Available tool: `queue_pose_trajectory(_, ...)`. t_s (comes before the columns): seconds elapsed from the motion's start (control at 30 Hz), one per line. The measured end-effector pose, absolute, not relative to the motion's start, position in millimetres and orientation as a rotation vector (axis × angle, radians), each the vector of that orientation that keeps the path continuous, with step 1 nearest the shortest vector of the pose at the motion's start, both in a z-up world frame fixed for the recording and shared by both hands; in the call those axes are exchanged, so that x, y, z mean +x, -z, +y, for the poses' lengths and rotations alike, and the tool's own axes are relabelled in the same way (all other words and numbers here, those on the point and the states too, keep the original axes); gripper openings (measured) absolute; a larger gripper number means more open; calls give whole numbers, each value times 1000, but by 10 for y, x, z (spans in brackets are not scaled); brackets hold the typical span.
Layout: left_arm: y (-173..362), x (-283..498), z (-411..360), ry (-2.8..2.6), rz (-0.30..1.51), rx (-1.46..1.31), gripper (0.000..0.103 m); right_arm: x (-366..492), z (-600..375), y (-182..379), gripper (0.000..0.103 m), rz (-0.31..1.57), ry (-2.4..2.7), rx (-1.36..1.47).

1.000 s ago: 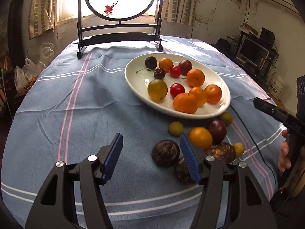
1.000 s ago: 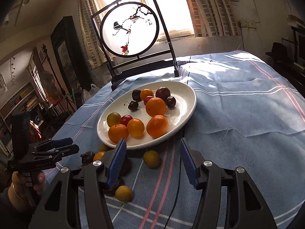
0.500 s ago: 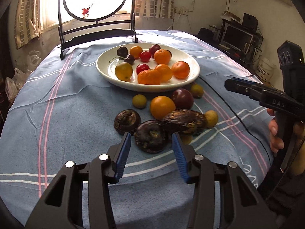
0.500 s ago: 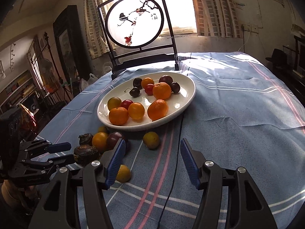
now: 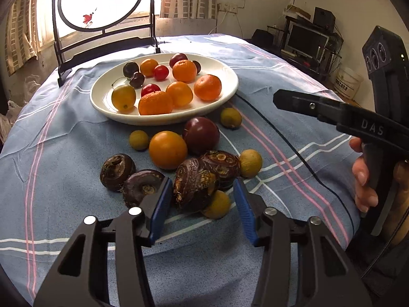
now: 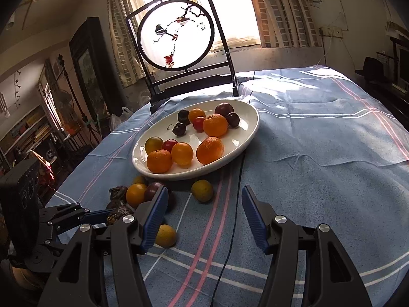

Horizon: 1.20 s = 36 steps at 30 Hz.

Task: Organize fruits
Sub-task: 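Grasp a dried persimmon with the left tool while the right tool grasps a yellow fruit, then release the persimmon with the left tool while the right tool releases the yellow fruit onto the plate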

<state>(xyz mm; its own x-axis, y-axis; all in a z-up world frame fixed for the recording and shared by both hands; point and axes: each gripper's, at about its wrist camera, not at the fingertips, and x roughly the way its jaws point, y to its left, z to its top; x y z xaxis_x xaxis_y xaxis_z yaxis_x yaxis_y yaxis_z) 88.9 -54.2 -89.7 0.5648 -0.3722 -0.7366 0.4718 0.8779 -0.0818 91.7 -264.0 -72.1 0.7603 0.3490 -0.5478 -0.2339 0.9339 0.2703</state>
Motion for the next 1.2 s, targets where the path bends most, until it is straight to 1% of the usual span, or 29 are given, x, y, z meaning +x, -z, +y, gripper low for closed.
queue_pose_trajectory(0.03,898,901,-500,500,833,104,43,917,-2636,722,60,633,-320,190)
queue_pose_trajectory(0.1,869,892,-434,506,826,72,36,913,-2636,723,60,630,-323,189)
queue_pose_trajectory(0.3,792,814,-318,505,799,32,36,923,-2624,725,60,644,-332,184)
queue_pose_trajectory(0.4,739,811,-181,491,802,-12,35,922,-2535,754,60,702,-385,146)
queue_pose_trajectory(0.57,526,694,68,472,738,-62,36,817,-2290,839,60,793,-467,4)
queue_pose_trajectory(0.63,474,656,126,468,722,-68,36,809,-2169,871,49,813,-467,-64)
queue_pose_trajectory(0.67,460,639,142,467,716,-70,36,817,-2103,898,42,830,-462,-99)
queue_pose_trajectory(0.7,453,624,153,468,713,-73,36,830,-2054,917,39,841,-457,-123)
queue_pose_trajectory(0.87,468,596,182,474,715,-78,36,870,-1912,953,37,858,-460,-175)
queue_pose_trajectory(0.9,475,598,186,474,717,-80,36,884,-1907,958,31,866,-469,-171)
queue_pose_trajectory(0.93,479,598,189,475,718,-84,36,889,-1898,967,27,878,-476,-169)
queue_pose_trajectory(1.03,482,614,205,473,717,-92,36,875,-1934,960,27,878,-479,-149)
queue_pose_trajectory(1.2,427,675,216,477,706,-104,36,804,-2166,780,27,808,-502,-24)
